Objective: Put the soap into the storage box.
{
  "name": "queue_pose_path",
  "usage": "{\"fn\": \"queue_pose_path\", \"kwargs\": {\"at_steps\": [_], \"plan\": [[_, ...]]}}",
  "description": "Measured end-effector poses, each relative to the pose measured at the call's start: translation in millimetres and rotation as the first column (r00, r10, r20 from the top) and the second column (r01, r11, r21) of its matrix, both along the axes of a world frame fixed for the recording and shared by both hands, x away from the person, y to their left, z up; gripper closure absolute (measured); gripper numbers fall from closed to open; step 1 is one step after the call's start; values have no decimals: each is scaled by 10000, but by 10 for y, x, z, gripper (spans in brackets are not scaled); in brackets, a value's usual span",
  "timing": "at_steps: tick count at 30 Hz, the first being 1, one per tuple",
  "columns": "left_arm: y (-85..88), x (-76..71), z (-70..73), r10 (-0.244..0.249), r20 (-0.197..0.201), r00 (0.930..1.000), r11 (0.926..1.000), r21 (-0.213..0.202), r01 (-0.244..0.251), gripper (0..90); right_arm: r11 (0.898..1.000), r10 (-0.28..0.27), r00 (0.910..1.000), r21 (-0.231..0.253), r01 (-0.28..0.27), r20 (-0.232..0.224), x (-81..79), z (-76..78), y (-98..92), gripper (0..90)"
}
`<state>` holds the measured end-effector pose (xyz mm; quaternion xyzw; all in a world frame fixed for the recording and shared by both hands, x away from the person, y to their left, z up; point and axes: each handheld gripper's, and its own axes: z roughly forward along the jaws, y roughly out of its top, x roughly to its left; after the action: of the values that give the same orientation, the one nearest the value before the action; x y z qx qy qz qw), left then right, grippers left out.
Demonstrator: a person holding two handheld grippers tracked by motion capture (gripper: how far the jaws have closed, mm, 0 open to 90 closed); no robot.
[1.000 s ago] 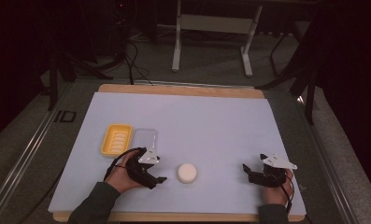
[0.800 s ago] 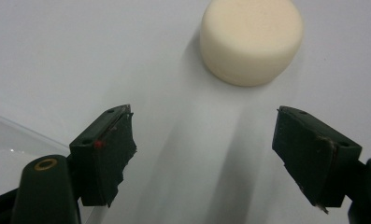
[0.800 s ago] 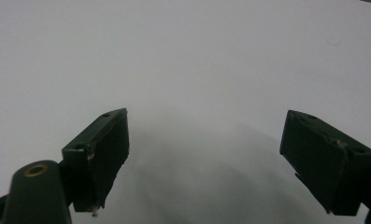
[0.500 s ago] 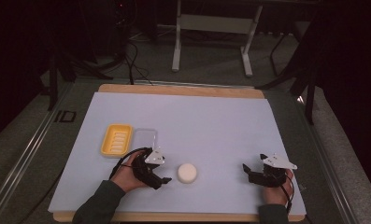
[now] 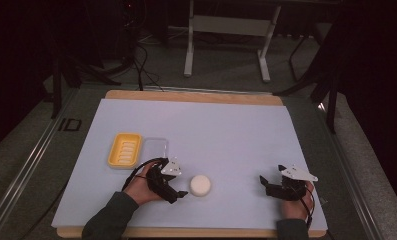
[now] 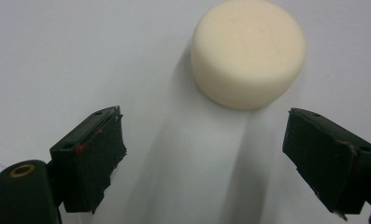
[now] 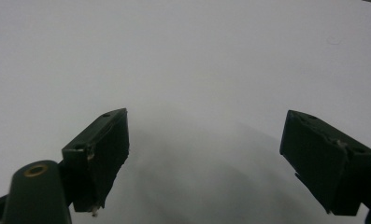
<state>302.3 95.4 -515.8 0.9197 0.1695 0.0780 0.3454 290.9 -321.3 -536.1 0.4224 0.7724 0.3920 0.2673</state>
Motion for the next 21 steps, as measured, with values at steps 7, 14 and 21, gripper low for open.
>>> {"fn": "queue_pose_path", "kwargs": {"at_steps": [7, 14, 21], "plan": [[-71, 20, -21, -142, 16, 9999, 9999, 41, 142, 120, 10000, 4, 10000, -15, -4, -8, 1, 0, 0, 156], [-136, 27, -45, -364, -78, 9993, 9993, -46, 364, 115, 10000, 9, 10000, -30, -9, -18, 2, 0, 0, 156], [-231, 22, -67, -551, -81, 9985, 9985, 48, 551, 114, 10000, 16, 10000, -47, -16, -23, 4, -1, 0, 156]]}}
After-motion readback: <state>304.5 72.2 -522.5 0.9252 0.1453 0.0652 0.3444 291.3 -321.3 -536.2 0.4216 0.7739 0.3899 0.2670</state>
